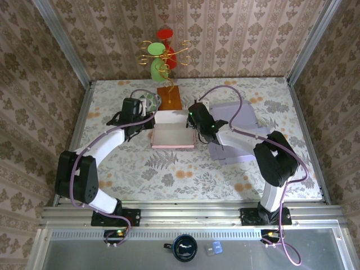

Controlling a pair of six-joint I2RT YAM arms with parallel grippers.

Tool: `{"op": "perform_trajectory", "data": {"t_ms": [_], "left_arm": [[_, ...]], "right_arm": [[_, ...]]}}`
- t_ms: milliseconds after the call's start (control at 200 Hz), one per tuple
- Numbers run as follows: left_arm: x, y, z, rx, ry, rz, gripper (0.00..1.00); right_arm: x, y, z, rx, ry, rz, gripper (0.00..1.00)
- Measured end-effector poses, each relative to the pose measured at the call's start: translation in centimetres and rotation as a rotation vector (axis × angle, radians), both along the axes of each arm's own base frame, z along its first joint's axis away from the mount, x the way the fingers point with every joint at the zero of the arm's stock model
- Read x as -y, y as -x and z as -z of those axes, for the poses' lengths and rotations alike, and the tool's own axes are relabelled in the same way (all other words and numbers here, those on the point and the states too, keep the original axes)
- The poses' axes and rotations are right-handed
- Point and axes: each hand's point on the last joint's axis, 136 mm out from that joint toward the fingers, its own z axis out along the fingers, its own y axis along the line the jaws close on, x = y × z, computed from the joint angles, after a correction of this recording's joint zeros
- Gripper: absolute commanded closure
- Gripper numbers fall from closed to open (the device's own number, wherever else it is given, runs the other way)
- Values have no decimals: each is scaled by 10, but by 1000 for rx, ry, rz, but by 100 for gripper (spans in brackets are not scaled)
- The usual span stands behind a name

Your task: Fold the paper box

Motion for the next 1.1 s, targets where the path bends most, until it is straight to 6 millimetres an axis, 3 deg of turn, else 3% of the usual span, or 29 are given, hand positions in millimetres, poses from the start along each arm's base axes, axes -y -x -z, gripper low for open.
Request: {"op": "perform_trajectory", "data": {"t_ms": [320, 650, 795, 950, 1100], "left_arm": [[-6, 24, 8, 89, 43, 12, 100], [-8, 44, 18, 178, 63, 16, 100], [-9, 49, 20, 191, 57, 11, 100], [-4, 53, 19, 197, 48, 21, 100], [-2, 56, 20, 199, 26, 28, 100]], "right_arm": [[-5, 27, 1, 138, 38, -34, 100], [-7, 48, 5, 204, 104, -59, 89], [-8, 56, 5, 189, 125, -77, 75], [-16, 67, -2, 136, 102, -125, 36], [-24, 81, -19, 67, 1, -159, 15]]}}
